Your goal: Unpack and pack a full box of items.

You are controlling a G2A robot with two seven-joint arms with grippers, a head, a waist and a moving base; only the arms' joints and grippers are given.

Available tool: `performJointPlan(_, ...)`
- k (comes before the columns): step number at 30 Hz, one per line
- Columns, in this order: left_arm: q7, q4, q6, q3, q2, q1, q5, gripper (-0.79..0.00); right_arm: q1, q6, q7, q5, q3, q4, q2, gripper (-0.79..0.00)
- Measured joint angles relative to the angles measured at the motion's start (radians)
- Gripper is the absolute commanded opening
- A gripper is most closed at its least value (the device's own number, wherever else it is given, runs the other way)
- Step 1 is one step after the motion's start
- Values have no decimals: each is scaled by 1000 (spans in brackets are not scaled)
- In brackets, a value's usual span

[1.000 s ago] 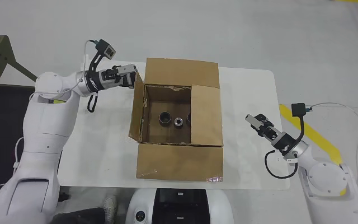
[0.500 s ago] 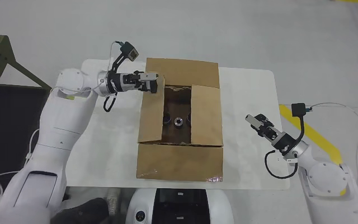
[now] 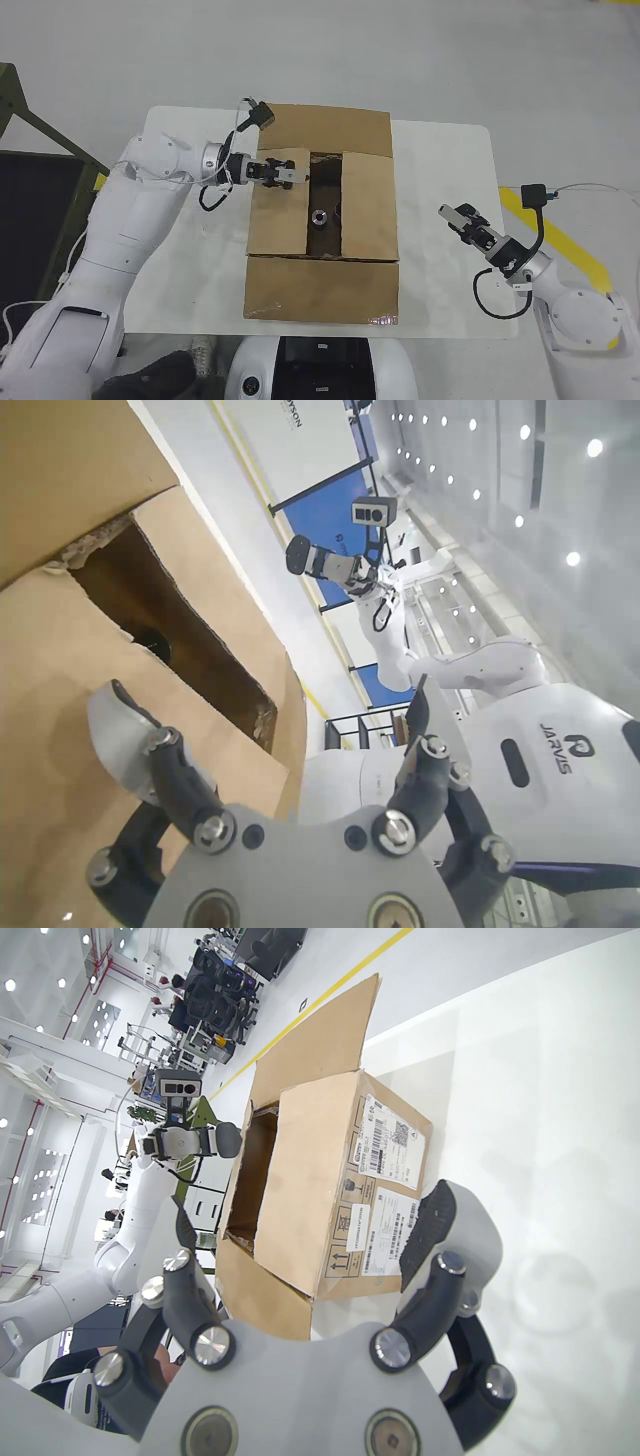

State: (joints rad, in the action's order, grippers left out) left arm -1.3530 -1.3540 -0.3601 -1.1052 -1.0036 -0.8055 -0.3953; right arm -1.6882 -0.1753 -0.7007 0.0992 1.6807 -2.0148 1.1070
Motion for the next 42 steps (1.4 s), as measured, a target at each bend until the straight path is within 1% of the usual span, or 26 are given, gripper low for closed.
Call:
performJointPlan(8,19,-28,-42,-16,12,-33,91,0,0,0,0,0,0,0,0,0)
performJointPlan(15,17,-35,-37,-42,22,-46,90,0,0,0,0,0,0,0,0,0)
performJointPlan(19,58,-19,-44,-76,26,-36,66,0,0,0,0,0,0,0,0,0)
performJointPlan(24,101,44,-51,-129,30,4,11,0,0,0,0,0,0,0,0,0)
performJointPlan(28,135,124,-75,-139,31,41,39,0,0,0,0,0,0,0,0,0)
performJointPlan(31,167,185,-92,-128,27,66,73,0,0,0,0,0,0,0,0,0)
performJointPlan(39,263,333,-190,-67,12,112,203,0,0,0,0,0,0,0,0,0)
performJointPlan(42,301,387,-203,-46,4,127,225,0,0,0,0,0,0,0,0,0)
